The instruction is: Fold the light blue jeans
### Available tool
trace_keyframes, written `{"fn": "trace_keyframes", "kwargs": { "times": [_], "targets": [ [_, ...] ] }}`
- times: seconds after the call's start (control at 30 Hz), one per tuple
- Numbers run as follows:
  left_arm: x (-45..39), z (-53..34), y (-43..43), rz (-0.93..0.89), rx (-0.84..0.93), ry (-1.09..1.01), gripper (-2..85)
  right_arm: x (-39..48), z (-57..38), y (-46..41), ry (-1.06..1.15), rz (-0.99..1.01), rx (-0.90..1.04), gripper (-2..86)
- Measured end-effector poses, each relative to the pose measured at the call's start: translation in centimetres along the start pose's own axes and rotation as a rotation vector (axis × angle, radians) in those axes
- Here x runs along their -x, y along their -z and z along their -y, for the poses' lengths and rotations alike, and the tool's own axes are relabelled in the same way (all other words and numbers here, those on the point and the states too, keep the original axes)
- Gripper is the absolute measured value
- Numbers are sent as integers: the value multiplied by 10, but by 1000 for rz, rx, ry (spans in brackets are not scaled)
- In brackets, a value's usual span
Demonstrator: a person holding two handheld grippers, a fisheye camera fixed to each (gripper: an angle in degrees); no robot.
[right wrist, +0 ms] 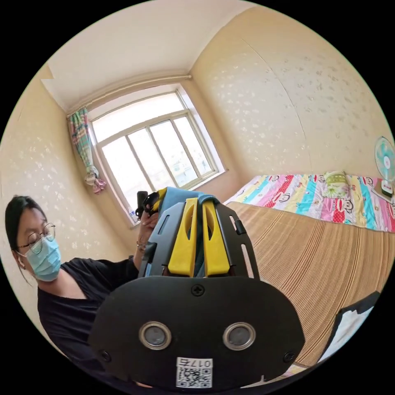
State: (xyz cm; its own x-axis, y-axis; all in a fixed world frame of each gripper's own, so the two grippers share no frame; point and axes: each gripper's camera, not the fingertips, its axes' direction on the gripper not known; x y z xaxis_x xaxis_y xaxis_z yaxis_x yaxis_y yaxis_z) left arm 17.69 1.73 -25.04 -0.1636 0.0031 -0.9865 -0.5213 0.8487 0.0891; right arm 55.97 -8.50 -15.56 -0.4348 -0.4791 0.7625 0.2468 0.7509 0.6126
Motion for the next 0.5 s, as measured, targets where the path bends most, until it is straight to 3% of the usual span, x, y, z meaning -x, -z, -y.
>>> {"fn": "trace_keyframes", "kwargs": {
  "times": [0.13, 0.23, 0.33, 0.5],
  "targets": [
    [117, 24, -77, 159, 142, 108, -6, -101, 31, -89, -137, -255, 90, 16],
    [198, 9, -116, 171, 234, 246, -6, -161, 33, -147, -162, -374, 162, 16],
    [245, -44, -143, 223, 367, 283, -5, -211, 1, -187, -238, -394, 273, 16],
    [259, -163, -141, 114, 432, 327, -1, -219, -111, -183, -174, -293, 306, 20]
  ]
}}
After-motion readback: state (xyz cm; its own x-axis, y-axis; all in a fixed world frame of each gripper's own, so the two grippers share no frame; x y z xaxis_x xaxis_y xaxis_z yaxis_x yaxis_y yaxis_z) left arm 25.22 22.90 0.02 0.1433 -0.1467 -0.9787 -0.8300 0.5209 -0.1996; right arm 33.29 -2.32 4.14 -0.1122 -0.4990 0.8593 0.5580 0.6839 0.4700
